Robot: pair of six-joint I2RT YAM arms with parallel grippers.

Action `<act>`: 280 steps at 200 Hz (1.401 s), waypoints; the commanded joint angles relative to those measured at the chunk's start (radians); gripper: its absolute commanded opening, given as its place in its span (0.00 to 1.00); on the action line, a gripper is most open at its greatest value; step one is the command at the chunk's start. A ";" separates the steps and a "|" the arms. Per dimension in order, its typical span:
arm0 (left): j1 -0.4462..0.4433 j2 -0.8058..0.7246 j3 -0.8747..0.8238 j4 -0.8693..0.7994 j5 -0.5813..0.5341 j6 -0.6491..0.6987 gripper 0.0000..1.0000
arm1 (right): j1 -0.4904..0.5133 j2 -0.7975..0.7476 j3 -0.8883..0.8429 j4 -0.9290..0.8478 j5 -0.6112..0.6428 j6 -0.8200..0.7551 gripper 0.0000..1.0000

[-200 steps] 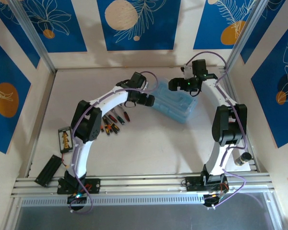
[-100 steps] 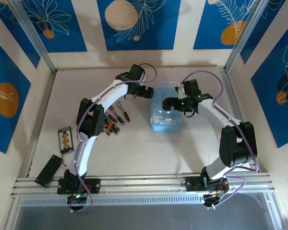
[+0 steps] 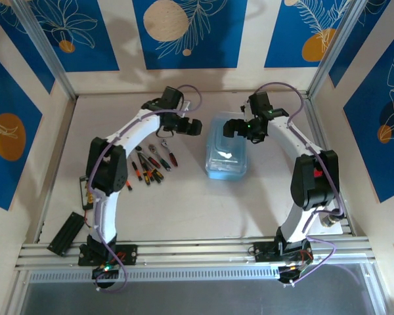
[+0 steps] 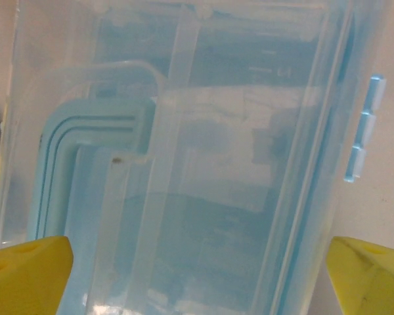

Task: Pack the tool kit

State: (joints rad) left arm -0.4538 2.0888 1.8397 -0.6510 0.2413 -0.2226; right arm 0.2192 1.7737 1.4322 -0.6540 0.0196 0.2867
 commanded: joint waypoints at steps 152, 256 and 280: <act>-0.006 -0.043 -0.284 0.396 0.501 -0.255 1.00 | -0.041 0.002 -0.119 0.051 -0.245 -0.005 0.64; -0.025 -0.048 -0.245 0.409 0.506 -0.281 1.00 | -0.127 0.004 -0.413 0.601 -0.664 0.267 0.55; -0.025 -0.054 -0.226 0.393 0.501 -0.274 1.00 | -0.142 0.040 -0.477 0.778 -0.734 0.383 0.54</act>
State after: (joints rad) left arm -0.4679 2.0457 1.5780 -0.2424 0.7437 -0.5003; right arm 0.0673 1.7420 1.0336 -0.0093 -0.5625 0.5095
